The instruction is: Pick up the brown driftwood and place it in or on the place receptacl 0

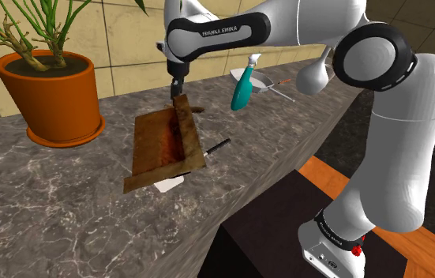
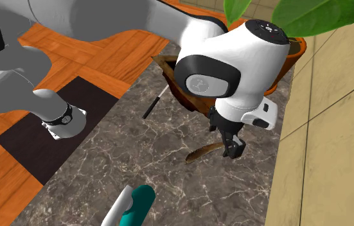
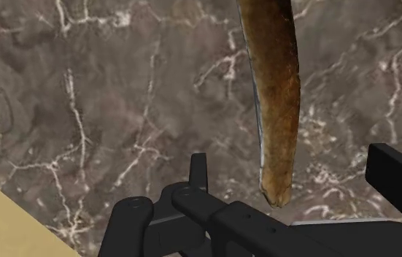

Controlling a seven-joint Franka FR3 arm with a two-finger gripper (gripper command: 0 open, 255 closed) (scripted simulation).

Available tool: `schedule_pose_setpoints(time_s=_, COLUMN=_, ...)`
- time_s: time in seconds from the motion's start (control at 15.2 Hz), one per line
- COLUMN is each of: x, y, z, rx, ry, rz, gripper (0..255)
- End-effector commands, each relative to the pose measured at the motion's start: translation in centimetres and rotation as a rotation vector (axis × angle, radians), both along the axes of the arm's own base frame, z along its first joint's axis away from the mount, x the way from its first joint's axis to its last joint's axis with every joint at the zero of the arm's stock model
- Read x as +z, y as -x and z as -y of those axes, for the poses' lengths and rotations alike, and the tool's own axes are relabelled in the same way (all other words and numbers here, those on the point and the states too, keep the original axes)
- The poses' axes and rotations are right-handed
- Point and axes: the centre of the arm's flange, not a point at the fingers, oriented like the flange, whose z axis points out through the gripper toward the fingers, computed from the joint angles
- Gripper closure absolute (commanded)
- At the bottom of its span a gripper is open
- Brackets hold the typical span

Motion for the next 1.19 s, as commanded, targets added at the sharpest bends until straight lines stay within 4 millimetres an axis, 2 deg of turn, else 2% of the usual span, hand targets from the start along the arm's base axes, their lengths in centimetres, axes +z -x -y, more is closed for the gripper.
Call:
schedule_pose_setpoints(time_s=0.0, x=-0.3, y=-0.2, z=-0.8, rx=-0.026, ry=0.001, rz=-0.008, gripper=0)
schedule_pose_setpoints(time_s=0.46, x=-3.7, y=-0.3, z=-0.4, rx=-0.026, ry=0.001, rz=-0.008, gripper=0)
schedule_pose_setpoints(time_s=0.92, x=-3.7, y=-0.4, z=-0.4, rx=-0.026, ry=0.001, rz=-0.008, gripper=0)
schedule_pose_setpoints(time_s=0.99, x=-3.7, y=-0.4, z=-0.4, rx=-0.026, ry=0.001, rz=-0.008, gripper=255)
schedule_pose_setpoints(time_s=1.12, x=-3.7, y=-0.3, z=-0.4, rx=-0.026, ry=0.001, rz=-0.008, gripper=255)
